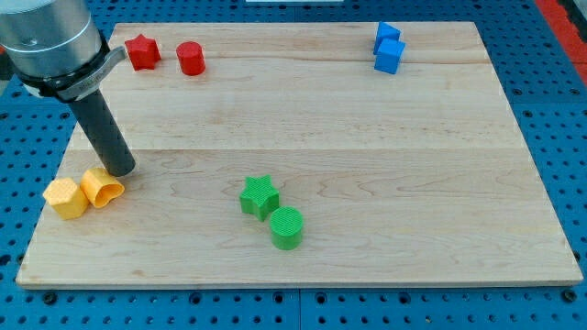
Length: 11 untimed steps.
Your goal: Move the green circle towards bottom right corner
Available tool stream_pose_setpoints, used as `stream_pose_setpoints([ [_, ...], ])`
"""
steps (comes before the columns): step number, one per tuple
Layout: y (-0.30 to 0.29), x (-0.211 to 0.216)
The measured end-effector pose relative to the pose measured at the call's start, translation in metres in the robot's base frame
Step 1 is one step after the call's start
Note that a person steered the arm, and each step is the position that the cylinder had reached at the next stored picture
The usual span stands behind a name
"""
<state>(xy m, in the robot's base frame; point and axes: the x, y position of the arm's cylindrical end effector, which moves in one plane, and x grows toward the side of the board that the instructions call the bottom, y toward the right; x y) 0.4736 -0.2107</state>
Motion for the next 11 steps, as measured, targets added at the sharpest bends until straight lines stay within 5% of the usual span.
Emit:
stream_pose_setpoints([
  [5,0.064,0.034],
  [8,0.175,0.073],
  [10,0.171,0.094],
  [11,0.220,0.094],
])
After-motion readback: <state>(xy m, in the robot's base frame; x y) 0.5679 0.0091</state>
